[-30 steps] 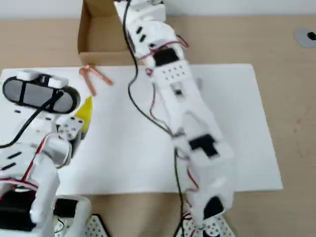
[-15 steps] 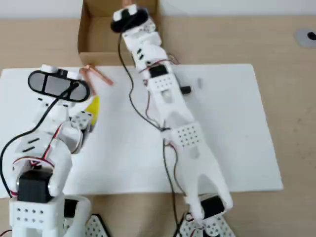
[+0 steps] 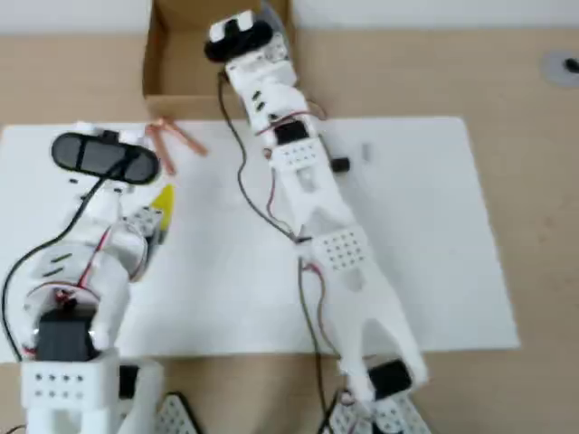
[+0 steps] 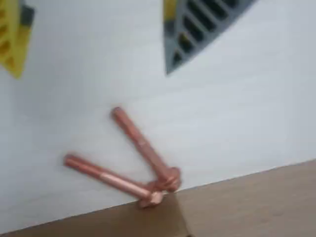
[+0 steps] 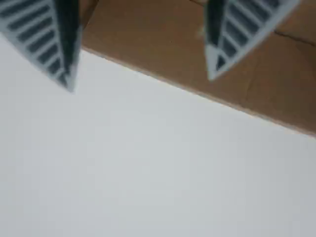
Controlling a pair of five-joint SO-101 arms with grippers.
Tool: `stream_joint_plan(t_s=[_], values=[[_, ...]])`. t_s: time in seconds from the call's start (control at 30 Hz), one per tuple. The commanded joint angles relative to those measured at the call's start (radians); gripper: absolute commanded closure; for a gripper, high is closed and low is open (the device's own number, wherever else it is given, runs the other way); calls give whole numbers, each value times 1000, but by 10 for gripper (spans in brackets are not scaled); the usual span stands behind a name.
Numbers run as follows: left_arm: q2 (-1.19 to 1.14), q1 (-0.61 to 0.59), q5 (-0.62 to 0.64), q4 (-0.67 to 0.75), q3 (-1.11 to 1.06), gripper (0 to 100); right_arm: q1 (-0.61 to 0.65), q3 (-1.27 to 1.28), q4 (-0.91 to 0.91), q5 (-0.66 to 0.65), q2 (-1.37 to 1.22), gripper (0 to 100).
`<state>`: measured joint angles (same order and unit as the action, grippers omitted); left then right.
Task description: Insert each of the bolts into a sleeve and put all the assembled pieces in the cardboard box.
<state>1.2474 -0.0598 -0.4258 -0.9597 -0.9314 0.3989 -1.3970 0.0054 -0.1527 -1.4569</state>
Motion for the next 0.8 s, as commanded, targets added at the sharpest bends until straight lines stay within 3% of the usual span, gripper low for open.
stream_joint_plan(t_s=[0.0,0.07,0.17,0.37,0.77], values=[[5,-51,14,18,6,801,-12,-111,41,-5,22,784],[1,-78,68,28,6,801,-8,-186,167,3,31,784],[-7,-126,169,72,6,799,-2,-275,423,143,91,784],[-153,-97,184,28,95,800,-5,-271,870,279,375,784],[-946,-86,267,-255,804,801,-58,-271,1774,282,737,784]])
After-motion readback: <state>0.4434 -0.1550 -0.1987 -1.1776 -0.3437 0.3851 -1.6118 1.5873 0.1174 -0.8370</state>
